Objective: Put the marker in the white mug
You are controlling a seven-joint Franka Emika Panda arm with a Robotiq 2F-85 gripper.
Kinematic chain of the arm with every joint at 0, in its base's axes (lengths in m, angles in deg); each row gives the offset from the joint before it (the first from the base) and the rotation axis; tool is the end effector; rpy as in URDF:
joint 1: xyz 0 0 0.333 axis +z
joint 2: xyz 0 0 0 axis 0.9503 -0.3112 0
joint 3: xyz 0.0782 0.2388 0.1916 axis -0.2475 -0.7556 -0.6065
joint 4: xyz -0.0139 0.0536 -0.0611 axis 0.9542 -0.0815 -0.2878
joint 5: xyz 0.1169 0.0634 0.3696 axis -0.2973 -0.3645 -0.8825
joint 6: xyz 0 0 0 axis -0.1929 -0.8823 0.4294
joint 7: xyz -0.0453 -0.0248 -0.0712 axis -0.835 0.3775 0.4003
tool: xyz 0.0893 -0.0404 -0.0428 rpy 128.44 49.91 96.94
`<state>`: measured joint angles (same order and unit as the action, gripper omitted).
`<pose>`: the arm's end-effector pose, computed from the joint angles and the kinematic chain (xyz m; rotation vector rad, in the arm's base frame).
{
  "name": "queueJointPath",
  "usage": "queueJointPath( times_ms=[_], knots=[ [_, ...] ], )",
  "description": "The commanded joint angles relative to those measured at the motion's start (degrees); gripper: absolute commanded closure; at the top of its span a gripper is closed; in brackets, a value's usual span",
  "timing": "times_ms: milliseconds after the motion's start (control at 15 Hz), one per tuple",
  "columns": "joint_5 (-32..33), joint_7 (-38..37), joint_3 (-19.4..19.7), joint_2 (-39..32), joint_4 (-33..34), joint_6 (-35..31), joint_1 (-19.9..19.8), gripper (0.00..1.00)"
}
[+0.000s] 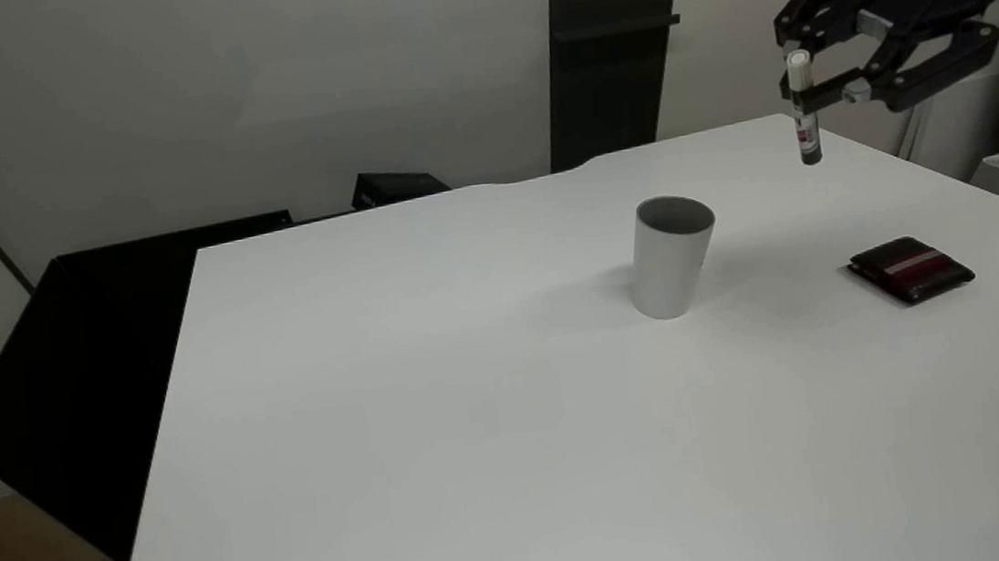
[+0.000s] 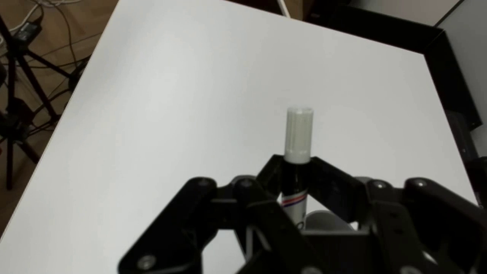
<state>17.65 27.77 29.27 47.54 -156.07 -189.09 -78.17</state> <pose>0.5106 -0.0740 0.3281 -1.7342 1.5254 0.5543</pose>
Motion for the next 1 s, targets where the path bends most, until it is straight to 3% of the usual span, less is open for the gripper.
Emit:
queueJointPath(
  times_ms=[0,600,933],
  knots=[
    [-5.4,-0.4,-0.4,-6.1,7.3,5.3,-0.6,0.92],
    [-9.1,-1.3,-1.3,-16.5,18.8,6.0,0.1,0.92],
    [-11.0,-1.4,-2.0,-20.7,20.3,6.1,0.3,0.92]
  ],
)
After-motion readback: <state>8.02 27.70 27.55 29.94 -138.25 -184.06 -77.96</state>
